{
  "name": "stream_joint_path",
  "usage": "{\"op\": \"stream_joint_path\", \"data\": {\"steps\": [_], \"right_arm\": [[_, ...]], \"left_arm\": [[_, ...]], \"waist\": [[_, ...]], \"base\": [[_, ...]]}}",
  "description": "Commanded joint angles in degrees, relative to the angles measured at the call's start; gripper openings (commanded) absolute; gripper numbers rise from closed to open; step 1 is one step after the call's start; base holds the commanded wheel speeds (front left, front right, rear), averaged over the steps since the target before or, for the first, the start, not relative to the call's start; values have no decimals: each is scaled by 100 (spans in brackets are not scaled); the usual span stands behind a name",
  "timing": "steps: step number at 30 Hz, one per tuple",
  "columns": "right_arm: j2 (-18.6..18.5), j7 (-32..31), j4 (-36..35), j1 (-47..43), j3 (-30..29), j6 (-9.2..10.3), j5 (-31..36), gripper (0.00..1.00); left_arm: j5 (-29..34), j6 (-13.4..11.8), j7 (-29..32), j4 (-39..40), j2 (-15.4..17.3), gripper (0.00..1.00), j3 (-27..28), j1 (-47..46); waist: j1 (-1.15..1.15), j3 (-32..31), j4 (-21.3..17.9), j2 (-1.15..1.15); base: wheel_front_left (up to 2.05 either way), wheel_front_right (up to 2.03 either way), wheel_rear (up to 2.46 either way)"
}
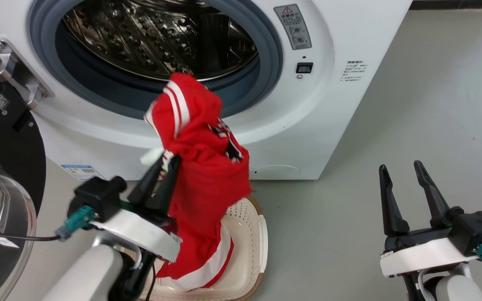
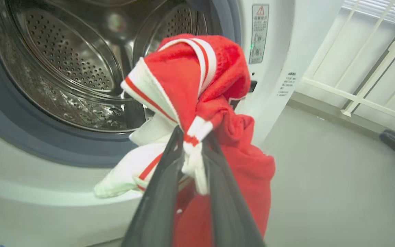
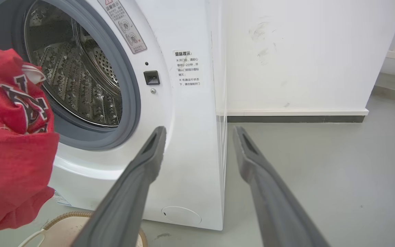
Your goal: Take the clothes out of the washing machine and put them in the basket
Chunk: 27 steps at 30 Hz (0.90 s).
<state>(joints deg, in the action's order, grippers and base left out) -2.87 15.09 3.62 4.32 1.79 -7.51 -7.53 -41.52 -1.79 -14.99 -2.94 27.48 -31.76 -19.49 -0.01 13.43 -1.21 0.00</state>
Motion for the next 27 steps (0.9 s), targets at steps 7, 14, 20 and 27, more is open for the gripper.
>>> {"op": "stream_joint_path", "data": {"steps": [7, 14, 20, 27], "right_arm": [[-2, 11, -85, 197, 58, 4, 57, 100], [0, 11, -209, 466, 51, 4, 16, 100], [-1, 11, -318, 744, 123, 4, -83, 100], [-2, 11, -426, 934, 186, 4, 68, 100]], "left_arm": [[157, 376, -27, -1002, -269, 0, -272, -15], [442, 675, -23, -2202, -611, 0, -343, -367], [608, 829, -23, -3342, -856, 0, -386, -961], [708, 916, -17, -4591, -1065, 0, -824, -1691]], "waist": [[1, 532, -202, 0], [1, 1337, -469, 0], [1, 2098, -677, 0], [1, 2747, -768, 0]], "base": [[0, 0, 0], [0, 0, 0], [0, 0, 0], [0, 0, 0]]}}
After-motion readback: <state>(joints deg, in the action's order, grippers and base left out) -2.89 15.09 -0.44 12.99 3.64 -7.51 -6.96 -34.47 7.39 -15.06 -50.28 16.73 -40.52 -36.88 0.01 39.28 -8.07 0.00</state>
